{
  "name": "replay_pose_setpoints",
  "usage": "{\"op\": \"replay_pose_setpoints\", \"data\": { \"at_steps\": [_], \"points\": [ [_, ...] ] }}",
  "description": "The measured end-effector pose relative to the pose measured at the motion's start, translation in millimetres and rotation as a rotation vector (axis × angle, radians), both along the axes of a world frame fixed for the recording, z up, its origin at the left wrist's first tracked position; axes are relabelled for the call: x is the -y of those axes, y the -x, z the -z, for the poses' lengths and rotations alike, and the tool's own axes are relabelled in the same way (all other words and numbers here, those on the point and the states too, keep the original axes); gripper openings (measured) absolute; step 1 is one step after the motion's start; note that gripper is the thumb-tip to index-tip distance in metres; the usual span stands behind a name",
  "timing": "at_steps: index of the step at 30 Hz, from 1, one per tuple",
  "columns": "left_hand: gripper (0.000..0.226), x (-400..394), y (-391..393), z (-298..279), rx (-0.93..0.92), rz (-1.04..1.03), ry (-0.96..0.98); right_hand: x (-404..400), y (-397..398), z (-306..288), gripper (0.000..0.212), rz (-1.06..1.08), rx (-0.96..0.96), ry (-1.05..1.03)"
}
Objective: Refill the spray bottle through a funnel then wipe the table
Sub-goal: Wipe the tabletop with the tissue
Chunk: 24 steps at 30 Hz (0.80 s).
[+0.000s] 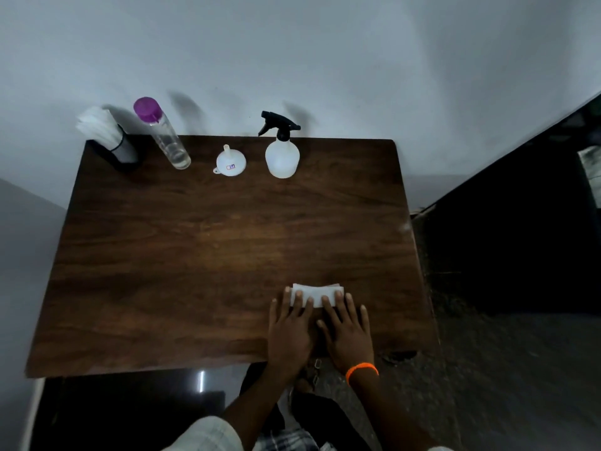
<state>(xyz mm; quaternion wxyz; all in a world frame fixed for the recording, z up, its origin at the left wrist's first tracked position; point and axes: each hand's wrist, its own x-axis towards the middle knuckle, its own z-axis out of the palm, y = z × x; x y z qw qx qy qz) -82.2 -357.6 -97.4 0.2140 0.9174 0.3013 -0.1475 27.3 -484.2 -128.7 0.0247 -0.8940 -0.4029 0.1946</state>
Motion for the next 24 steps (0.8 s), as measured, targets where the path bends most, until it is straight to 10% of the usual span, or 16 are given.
{"op": "replay_pose_setpoints", "data": {
  "at_steps": [12, 24],
  "points": [
    [0.066, 51, -19, 5, -0.018, 0.075, 0.020, 58, -18, -4, 0.055, 0.086, -0.026, 0.063],
    [0.067, -61, -108, 1, 0.081, -0.019, -0.075, -73, -106, -21, 0.066, 0.073, -0.063, 0.109]
  ]
}}
